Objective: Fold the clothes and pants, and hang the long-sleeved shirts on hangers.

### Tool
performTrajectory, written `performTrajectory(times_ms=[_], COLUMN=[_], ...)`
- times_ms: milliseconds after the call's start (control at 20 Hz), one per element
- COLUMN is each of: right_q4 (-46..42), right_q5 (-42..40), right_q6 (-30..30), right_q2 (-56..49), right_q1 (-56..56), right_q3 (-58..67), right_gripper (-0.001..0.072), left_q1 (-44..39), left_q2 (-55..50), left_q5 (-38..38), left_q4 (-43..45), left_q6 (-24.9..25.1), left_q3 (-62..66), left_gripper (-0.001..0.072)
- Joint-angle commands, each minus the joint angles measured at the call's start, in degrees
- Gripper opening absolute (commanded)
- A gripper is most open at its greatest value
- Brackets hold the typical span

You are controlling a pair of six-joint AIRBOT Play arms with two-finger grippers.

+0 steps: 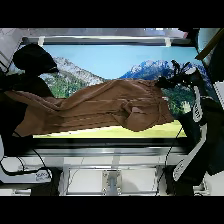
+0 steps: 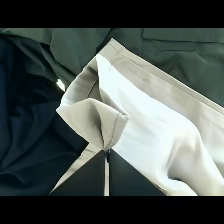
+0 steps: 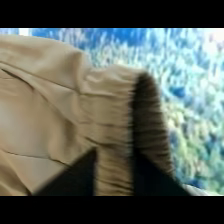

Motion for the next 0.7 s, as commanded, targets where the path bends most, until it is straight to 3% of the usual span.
performTrajectory(times_ms=[0,200,450,550,650], right_q4=[0.1,-0.3,-1.0,-1.1,-2.5], right_q5=[-2.2,-2.5,-0.4,1.5,2.5], right_q6=[0.8,7.8,12.4,12.6,12.5], right_q2=[0.1,1.1,5.7,6.3,6.3], right_q1=[0.2,-2.4,-8.9,-9.9,-9.0], right_q3=[0.1,4.2,8.0,8.0,6.8], right_gripper=[0.0023,0.0021,0.0020,0.0021,0.0021], left_q1=[0.0,-0.4,-0.5,-1.5,-3.0], left_q2=[0.0,0.6,2.1,0.3,-3.2], left_q5=[2.2,12.7,39.9,41.0,35.0], left_q4=[-0.1,-1.3,-7.3,-9.4,-9.4], left_q6=[-0.5,-3.2,-9.7,-9.5,-8.0], left_q3=[0.0,0.0,0.0,0.0,0.0], left_gripper=[0.0010,0.0010,0.0010,0.0009,0.0010])
